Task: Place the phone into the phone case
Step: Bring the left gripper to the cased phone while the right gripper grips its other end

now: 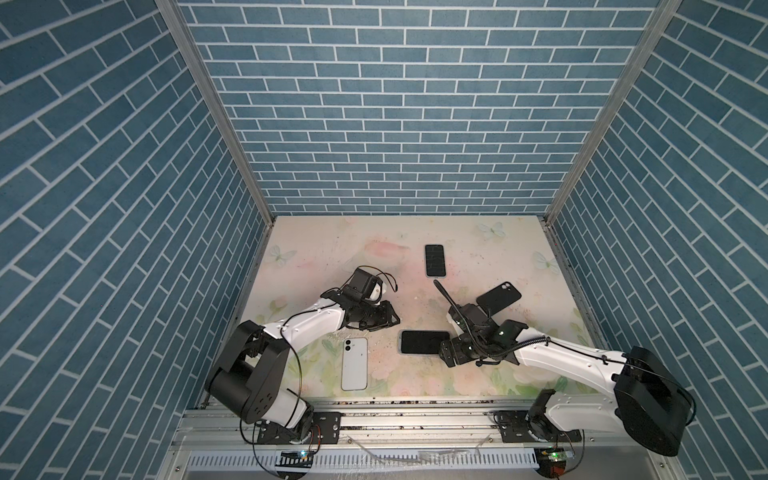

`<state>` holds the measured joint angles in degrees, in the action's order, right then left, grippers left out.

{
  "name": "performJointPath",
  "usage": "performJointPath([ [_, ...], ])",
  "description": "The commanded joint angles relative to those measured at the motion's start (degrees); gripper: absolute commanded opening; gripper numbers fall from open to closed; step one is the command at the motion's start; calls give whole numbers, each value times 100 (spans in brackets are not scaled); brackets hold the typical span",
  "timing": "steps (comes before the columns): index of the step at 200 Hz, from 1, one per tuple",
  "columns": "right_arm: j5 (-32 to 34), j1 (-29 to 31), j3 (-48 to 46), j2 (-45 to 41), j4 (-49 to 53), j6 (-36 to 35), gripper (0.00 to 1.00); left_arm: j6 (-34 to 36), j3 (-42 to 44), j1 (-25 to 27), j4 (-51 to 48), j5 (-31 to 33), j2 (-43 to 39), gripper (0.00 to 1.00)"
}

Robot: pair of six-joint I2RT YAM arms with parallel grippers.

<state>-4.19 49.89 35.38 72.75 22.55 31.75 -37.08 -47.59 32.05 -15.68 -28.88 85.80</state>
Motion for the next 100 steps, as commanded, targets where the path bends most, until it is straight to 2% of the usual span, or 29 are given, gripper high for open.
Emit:
performJointPath([
  [1,-182,14,-30,-171,-528,510,89,-94,-36,169,118,388,111,38],
  [50,-360,4,-51,-664,-782,1605,83,-169,242,179,464,512,226,38],
  [100,-383,-232,420,-521,220,1256,74,-287,427,252,727,413,388,36],
])
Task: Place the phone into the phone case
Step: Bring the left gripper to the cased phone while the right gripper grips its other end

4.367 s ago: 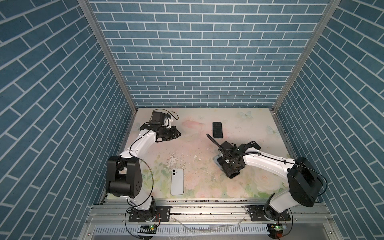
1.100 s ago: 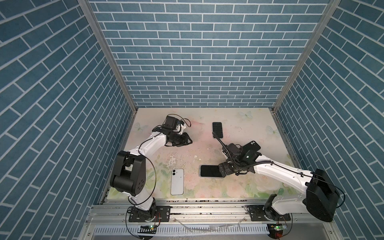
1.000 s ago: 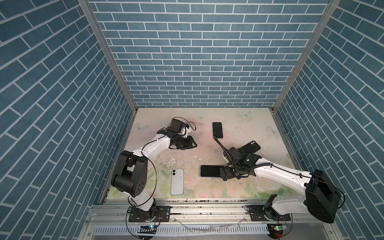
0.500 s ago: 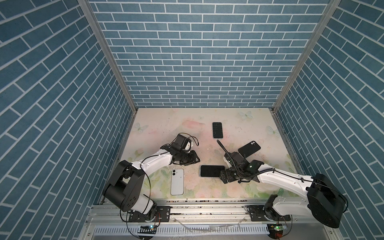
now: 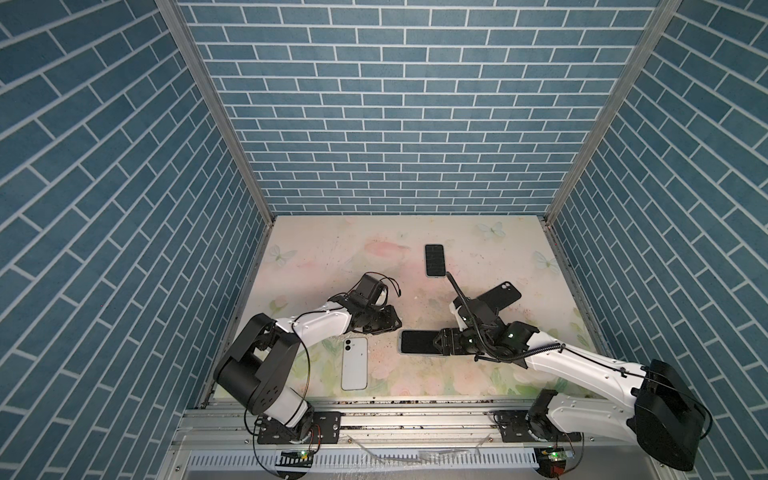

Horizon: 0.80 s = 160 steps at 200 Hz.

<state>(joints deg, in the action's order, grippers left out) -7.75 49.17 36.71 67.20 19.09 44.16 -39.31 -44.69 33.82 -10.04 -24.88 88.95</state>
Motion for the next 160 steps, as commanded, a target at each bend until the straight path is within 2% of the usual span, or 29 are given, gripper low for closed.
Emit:
performJointPath([
  [1,-35,-174,290,32,580,1,74,-61,140,78,166,20,76,36],
  [48,-139,-467,293,-226,817,-184,72,243,-113,491,-429,555,379,36],
  [96,-69,-529,363,-250,1192,-469,72,725,-1009,1087,-1960,1951,843,36],
  [130,-78,-529,339,-277,1264,-507,72,872,-1335,1342,-2397,2339,1086,36],
  [160,-88,-539,264,-304,1251,-505,72,901,-1433,1416,-2517,2408,1240,35],
])
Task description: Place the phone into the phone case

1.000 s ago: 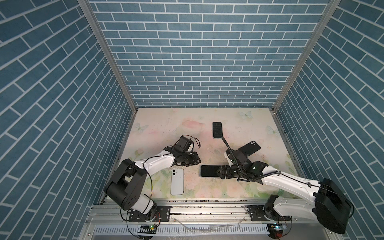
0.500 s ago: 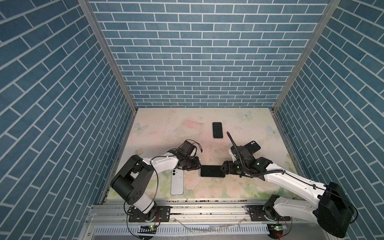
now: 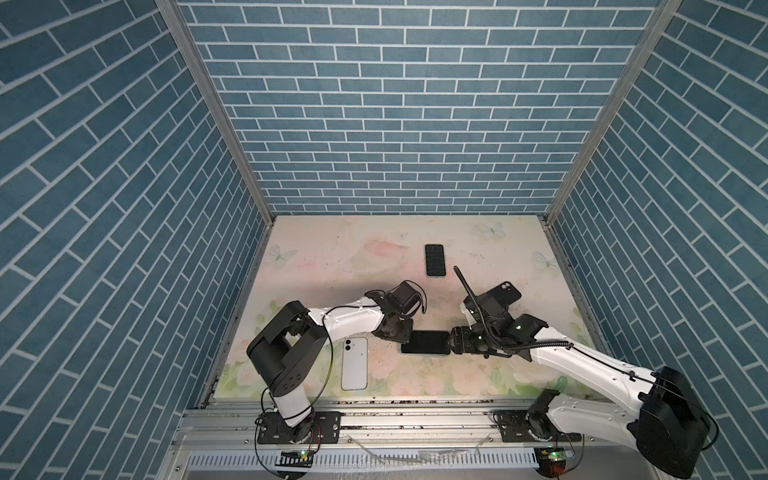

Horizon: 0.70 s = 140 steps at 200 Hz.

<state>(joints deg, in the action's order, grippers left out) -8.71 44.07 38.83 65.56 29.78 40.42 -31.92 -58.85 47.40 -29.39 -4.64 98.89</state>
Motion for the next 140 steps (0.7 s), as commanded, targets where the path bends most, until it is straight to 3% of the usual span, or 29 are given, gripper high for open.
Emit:
performJointPath([
  [1,9,-30,54,-144,180,-131,72,165,-19,59,-584,384,249,35],
  [140,-208,-31,-85,45,-78,-7,72,470,-211,86,-768,144,767,33],
])
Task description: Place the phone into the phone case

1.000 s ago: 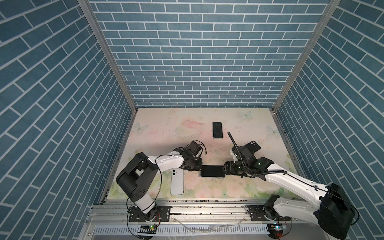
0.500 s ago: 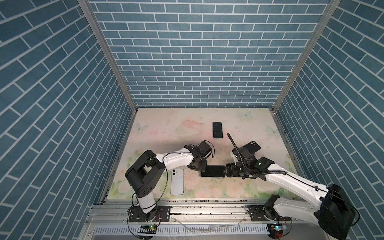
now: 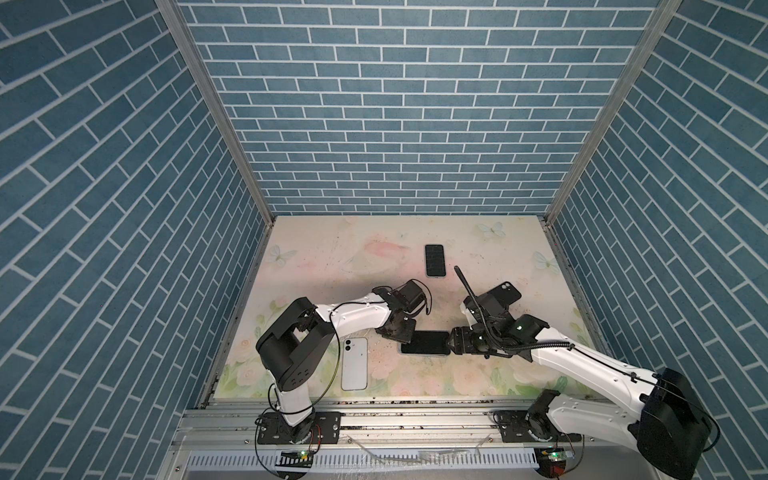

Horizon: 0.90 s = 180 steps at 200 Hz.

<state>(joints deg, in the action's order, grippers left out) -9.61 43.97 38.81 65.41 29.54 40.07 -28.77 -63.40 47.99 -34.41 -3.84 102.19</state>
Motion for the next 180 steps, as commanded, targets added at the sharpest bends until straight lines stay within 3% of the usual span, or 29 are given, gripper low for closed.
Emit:
performJointPath([
  [1,-119,-20,-88,64,-58,27,72,154,246,27,-262,48,426,33],
  [44,-214,-15,-82,128,-178,44,72,-74,492,0,312,-808,-219,36],
  [111,-583,-19,-198,308,-730,354,60,-473,827,-126,617,-1027,-695,37],
  [158,-383,-50,-180,642,-831,472,59,-867,1499,-472,1481,-1733,-1065,38],
  [180,-359,-118,-197,803,-939,545,52,-1053,1776,-592,1897,-2003,-1142,38],
])
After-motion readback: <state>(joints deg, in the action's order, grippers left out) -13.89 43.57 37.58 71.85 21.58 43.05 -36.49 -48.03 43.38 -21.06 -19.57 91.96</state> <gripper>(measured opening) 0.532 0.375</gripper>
